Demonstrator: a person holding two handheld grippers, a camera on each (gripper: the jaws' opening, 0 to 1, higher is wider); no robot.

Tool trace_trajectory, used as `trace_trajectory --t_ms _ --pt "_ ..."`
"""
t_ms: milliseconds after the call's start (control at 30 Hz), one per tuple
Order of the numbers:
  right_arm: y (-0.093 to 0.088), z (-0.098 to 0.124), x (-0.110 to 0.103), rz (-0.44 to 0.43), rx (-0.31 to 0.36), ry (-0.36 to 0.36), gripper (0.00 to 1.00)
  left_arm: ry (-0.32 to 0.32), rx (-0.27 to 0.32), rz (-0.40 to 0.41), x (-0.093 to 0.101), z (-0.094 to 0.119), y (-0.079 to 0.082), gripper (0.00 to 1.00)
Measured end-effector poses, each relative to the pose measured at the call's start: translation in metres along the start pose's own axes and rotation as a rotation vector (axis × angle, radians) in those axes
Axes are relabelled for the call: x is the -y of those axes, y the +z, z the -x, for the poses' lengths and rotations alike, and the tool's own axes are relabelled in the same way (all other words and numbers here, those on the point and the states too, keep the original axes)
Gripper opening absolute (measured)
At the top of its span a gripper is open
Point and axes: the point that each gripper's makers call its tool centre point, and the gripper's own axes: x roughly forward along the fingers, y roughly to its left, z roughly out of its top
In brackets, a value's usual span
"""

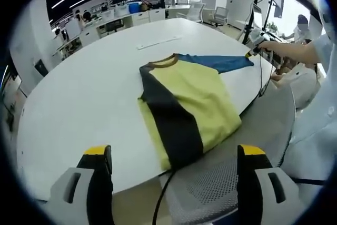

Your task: Fold the garment on the visible template until the final outline fits inside the template.

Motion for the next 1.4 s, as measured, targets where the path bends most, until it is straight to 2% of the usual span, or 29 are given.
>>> trace_trajectory --t_ms 233,333,467,667,900,1067,1267,1400 --pt "0.000 0.002 0.001 -0.013 0.003 -0.010 0.05 0.008 -0.010 0.008 0.006 0.002 -0.002 0.96" --pt "-0.001 0.004 0.003 0.022 0.013 -0.032 0.09 0.006 -0.002 0.009 0.008 0.002 0.000 0.96" --pt "0.001 0.007 0.004 0.048 0.039 -0.035 0.10 0.002 0.000 0.003 0.010 0.001 0.001 0.96" --pt "0.005 0.010 0.007 0.060 0.082 -0.036 0.16 -0.002 0.009 -0.009 0.011 0.002 0.004 0.96" --pt "0.010 0.015 0.003 0.081 0.107 -0.019 0.21 -0.008 0.020 -0.018 0.012 0.002 0.006 0.95" --pt "0.013 0.018 0.004 0.088 0.126 -0.034 0.26 -0.011 0.025 -0.018 0.012 0.003 0.006 0.95" --pt "0.014 0.031 -0.011 0.106 0.151 -0.006 0.28 -0.011 0.035 -0.017 0.011 0.003 0.006 0.95" --pt "0.021 0.036 -0.020 0.125 0.168 0.021 0.30 -0.016 0.040 -0.022 0.010 0.003 0.007 0.95"
